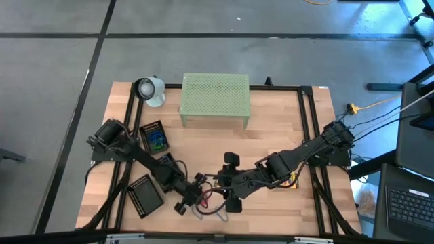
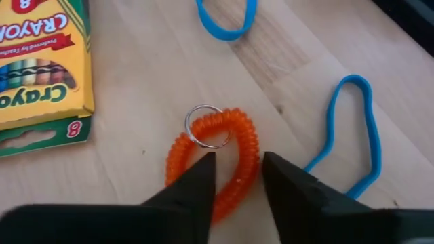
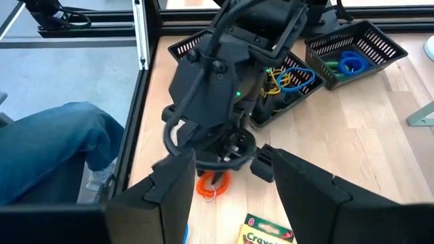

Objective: Pick & Place Office Desk Supplies
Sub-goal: Put the red spring rubber band into the top black bin

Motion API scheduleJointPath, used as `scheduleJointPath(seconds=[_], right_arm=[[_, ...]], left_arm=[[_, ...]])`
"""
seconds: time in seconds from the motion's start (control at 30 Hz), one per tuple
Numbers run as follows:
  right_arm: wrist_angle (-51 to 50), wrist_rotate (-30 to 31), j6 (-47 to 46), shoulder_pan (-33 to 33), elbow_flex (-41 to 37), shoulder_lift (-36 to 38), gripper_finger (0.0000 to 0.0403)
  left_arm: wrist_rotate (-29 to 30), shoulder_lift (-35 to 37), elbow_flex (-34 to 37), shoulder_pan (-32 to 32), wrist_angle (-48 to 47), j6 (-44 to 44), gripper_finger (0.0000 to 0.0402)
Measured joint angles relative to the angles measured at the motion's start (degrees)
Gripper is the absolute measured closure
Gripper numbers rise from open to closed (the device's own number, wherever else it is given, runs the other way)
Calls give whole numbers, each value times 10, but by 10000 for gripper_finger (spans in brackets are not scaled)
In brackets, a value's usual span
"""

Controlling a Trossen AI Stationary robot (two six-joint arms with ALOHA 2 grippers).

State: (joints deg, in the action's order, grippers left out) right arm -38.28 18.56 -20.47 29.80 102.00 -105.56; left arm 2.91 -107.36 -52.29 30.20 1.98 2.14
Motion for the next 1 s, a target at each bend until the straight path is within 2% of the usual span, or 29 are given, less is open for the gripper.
scheduleJointPath(seconds=[0.13, 0.2, 0.27, 0.4, 0.6, 0.73, 1.0], right_arm=[[0, -2, 0, 0, 0, 0, 204], [0, -2, 0, 0, 0, 0, 204], [0, -2, 0, 0, 0, 0, 204], [0, -2, 0, 0, 0, 0, 204], [1, -2, 0, 0, 0, 0, 204], [2, -2, 0, 0, 0, 0, 204], [2, -1, 0, 0, 0, 0, 204]], left_arm=[[10, 4, 0, 6, 0, 2, 360], [8, 6, 1, 6, -1, -4, 385], [11, 10, 1, 5, -1, -26, 387], [53, 28, -2, 3, -1, -76, 384], [119, 94, -20, 4, -45, -119, 385], [187, 160, -22, 4, -105, -153, 386], [319, 307, -21, 5, -295, -296, 386]])
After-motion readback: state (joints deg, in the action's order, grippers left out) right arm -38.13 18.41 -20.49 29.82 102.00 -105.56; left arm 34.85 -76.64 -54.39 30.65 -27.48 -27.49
